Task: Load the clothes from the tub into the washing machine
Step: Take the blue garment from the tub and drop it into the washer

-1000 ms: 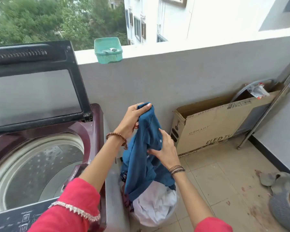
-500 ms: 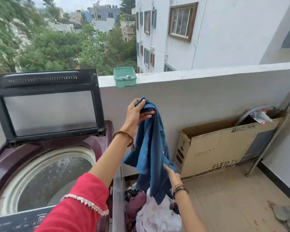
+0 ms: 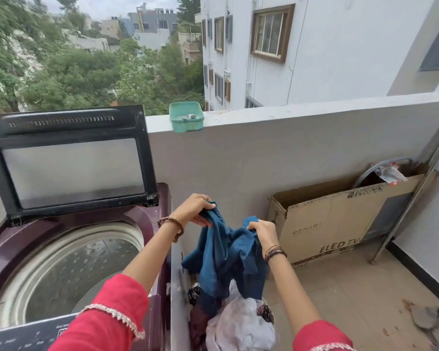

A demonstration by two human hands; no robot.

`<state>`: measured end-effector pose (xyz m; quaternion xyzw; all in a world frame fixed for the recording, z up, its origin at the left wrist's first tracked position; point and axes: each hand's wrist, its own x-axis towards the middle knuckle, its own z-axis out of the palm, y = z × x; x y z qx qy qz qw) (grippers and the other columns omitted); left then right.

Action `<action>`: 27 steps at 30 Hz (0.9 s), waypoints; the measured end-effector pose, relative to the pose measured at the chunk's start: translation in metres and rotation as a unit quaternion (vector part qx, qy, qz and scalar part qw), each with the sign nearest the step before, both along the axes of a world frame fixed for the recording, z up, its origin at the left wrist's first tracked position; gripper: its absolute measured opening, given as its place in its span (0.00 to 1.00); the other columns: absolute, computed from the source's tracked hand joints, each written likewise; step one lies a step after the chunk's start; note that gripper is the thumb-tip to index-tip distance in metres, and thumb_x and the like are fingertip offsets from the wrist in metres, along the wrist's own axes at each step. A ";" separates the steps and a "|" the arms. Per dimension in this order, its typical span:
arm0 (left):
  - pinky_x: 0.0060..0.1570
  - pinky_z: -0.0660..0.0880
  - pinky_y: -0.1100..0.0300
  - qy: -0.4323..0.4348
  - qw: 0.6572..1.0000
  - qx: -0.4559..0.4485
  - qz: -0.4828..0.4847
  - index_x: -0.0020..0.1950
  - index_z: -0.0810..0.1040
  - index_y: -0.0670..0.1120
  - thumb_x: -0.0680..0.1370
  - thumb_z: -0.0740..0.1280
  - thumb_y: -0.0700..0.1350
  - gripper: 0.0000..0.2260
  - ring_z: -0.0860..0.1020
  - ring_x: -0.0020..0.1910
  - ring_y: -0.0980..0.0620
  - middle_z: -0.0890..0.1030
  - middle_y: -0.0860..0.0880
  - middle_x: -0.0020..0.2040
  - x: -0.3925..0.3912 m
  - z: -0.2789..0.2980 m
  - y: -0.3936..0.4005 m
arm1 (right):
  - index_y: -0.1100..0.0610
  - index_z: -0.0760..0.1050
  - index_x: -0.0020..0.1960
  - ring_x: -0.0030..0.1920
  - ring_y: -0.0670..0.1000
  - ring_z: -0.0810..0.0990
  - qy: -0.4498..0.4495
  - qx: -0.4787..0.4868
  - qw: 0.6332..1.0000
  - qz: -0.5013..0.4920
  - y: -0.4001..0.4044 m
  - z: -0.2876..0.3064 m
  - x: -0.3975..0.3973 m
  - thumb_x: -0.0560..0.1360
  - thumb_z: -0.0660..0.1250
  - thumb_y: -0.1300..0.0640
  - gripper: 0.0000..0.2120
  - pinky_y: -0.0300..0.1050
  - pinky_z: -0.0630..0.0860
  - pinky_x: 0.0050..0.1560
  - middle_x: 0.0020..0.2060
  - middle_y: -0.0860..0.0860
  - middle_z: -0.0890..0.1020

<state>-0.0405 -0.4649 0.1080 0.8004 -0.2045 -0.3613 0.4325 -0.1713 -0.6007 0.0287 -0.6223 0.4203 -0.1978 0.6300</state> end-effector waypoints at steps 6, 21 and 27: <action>0.65 0.64 0.61 -0.248 0.935 0.120 -0.225 0.72 0.62 0.45 0.70 0.74 0.46 0.34 0.67 0.68 0.50 0.69 0.47 0.68 -0.007 -0.010 -0.006 | 0.54 0.71 0.25 0.30 0.49 0.63 0.047 -0.221 0.961 0.158 -0.007 0.065 0.014 0.61 0.64 0.61 0.07 0.44 0.60 0.32 0.26 0.52 0.67; 0.49 0.76 0.55 0.042 0.965 -0.235 0.105 0.43 0.79 0.42 0.77 0.66 0.50 0.11 0.80 0.45 0.49 0.83 0.46 0.43 -0.034 -0.047 -0.038 | 0.51 0.78 0.40 0.43 0.50 0.79 -0.100 -0.161 0.980 -0.058 -0.010 0.037 -0.021 0.74 0.63 0.64 0.10 0.40 0.75 0.43 0.40 0.48 0.82; 0.45 0.77 0.60 0.107 0.950 -0.288 0.061 0.45 0.80 0.42 0.77 0.65 0.46 0.09 0.82 0.40 0.51 0.84 0.46 0.43 -0.041 -0.039 -0.031 | 0.55 0.70 0.61 0.54 0.49 0.75 -0.023 -0.036 0.997 0.067 -0.007 -0.001 -0.023 0.74 0.67 0.59 0.16 0.44 0.71 0.55 0.53 0.49 0.77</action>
